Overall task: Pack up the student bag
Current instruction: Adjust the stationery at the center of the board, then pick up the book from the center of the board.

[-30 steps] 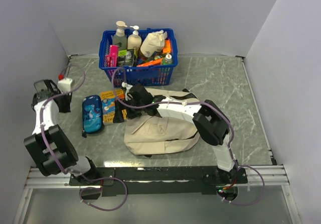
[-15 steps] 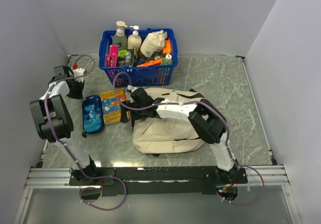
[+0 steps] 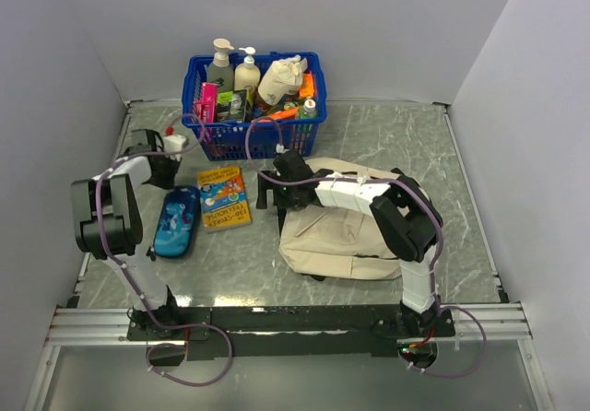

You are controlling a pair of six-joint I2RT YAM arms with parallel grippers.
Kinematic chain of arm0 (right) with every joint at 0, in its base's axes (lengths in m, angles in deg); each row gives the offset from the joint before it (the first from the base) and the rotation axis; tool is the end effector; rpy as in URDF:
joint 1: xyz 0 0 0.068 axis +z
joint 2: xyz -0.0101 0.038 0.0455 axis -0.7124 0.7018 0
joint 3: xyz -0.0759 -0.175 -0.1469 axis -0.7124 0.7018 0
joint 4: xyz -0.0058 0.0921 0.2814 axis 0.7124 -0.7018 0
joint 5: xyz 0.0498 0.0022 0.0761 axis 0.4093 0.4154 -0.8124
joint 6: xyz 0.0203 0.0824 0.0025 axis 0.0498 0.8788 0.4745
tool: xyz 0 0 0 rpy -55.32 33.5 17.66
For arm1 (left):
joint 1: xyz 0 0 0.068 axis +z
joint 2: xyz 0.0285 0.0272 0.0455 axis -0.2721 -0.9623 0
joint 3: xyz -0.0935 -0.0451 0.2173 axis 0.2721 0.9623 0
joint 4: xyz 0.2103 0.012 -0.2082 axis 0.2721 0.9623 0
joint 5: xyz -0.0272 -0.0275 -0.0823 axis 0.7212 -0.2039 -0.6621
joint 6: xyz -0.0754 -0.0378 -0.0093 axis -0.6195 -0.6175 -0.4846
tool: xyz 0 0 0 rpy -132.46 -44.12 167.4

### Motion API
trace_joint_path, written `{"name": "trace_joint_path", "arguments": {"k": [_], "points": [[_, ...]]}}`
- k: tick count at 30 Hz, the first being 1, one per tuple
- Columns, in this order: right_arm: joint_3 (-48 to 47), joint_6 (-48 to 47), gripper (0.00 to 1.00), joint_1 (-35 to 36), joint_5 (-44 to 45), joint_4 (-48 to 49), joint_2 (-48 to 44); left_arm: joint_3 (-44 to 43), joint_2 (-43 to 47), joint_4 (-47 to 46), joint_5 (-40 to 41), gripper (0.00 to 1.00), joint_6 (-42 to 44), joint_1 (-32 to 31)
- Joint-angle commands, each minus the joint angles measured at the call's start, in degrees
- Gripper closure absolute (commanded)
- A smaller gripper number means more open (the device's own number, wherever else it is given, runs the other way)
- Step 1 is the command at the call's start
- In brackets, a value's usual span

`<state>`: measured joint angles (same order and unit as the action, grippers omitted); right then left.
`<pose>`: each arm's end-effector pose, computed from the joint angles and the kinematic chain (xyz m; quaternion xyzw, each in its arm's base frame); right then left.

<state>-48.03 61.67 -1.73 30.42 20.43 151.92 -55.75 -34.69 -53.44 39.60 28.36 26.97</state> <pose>0.3323 0.3267 0.0897 -0.1017 0.9265 0.2563 0.2559 0.4154 0.0687 0.0900 0.1382 0.9453 0.0072 0.2955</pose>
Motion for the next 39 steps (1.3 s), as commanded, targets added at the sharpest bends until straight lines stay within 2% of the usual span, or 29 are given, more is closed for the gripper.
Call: {"name": "trace_joint_path", "arguments": {"k": [1, 9, 14, 19, 27, 30, 35, 39], "points": [[-4.62, 0.07, 0.00, 0.59, -0.94, 0.13, -2.08, 6.22, 3.05, 3.59, -3.69, 0.96, 1.72, -4.58], [-6.90, 3.41, 0.00, 0.33, -6.21, 4.88, 2.23, 12.31, 7.01, 5.25, -5.71, 0.96, 2.51, -8.63], [-7.26, 4.81, 0.00, -0.63, -9.11, 9.35, 5.30, 7.92, 8.68, 7.01, -5.62, 0.96, 1.29, -7.49], [-8.49, 6.75, 0.00, -1.16, -9.90, 12.79, 8.64, 4.13, 5.96, 9.04, -9.31, 0.96, 1.11, -8.01], [-4.28, 11.23, 0.00, -1.87, -11.22, 18.41, 9.00, 8.70, 4.03, 3.24, -10.81, 0.94, 6.82, -10.74], [-1.90, 13.52, 0.00, -2.04, -11.05, 22.27, 8.56, 9.05, 2.27, 0.52, -9.23, 0.95, 7.09, -13.02], [-1.20, 16.69, 0.00, -2.13, -10.78, 23.43, 10.14, 8.62, 0.77, -3.70, -5.36, 0.94, 6.65, -16.54], [-0.23, 18.79, 0.00, -2.13, -12.70, 24.65, 10.76, 7.13, 0.07, -2.92, -4.74, 0.94, 5.77, -20.05]]}}
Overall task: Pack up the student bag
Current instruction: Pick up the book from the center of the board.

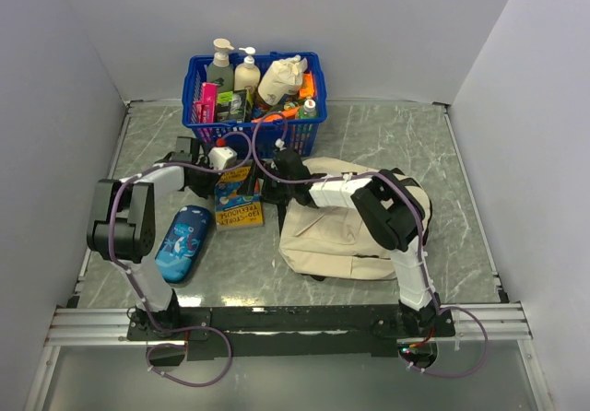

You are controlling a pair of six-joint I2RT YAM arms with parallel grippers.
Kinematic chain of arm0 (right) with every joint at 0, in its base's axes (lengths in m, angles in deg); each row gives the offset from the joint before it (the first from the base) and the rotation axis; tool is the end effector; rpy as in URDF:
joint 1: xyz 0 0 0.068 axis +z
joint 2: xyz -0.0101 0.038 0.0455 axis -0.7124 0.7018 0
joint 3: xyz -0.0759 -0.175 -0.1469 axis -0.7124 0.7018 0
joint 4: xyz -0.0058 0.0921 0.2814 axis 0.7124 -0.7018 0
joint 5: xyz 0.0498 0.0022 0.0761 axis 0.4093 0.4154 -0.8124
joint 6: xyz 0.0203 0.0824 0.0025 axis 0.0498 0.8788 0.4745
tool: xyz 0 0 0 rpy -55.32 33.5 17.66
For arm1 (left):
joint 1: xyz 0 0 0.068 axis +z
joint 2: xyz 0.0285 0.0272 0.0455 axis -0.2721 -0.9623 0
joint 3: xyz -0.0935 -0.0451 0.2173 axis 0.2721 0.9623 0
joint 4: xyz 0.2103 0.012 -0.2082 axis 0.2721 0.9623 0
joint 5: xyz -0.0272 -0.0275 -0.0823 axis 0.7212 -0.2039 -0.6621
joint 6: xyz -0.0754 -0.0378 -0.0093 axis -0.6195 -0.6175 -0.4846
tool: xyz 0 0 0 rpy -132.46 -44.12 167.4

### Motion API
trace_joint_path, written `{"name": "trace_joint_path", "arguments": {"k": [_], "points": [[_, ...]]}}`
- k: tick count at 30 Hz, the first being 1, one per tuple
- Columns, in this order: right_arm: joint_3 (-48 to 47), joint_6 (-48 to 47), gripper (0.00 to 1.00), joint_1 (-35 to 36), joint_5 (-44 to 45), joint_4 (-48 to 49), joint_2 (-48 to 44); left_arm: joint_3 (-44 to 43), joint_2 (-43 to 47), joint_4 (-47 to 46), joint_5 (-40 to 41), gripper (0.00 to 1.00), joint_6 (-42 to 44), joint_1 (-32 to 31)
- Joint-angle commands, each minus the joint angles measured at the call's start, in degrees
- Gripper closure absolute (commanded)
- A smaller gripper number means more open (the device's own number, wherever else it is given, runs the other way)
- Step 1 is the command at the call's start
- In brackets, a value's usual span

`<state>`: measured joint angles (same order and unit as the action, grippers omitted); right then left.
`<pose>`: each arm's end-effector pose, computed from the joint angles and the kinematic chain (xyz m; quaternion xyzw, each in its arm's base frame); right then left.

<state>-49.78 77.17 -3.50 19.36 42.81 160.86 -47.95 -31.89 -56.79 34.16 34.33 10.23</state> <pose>0.3604 0.3516 0.0735 -0.0166 0.8709 0.4248 0.2468 0.3899 -0.0581 0.0695 0.3323 0.8949 -0.0685 0.2900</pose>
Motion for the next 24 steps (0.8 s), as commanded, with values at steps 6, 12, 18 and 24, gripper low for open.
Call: {"name": "trace_joint_path", "arguments": {"k": [6, 12, 18, 24], "points": [[3.89, 9.52, 0.00, -0.97, -6.31, 8.68, 1.56, -1.47, -2.99, 1.04, -0.27, 0.95, -1.87, -6.65], [8.11, 20.06, 0.00, -2.91, -11.58, 23.25, -1.96, -2.08, -2.29, 2.36, -3.07, 0.94, -3.97, -7.97], [10.65, 21.93, 0.00, -3.52, -12.55, 30.19, -7.06, -3.14, -1.50, 3.68, -5.71, 0.94, -6.00, -8.24], [12.86, 25.71, 0.00, -4.05, -13.78, 36.89, -7.06, -2.00, -1.67, 3.59, -6.60, 0.94, -7.05, -8.41]]}}
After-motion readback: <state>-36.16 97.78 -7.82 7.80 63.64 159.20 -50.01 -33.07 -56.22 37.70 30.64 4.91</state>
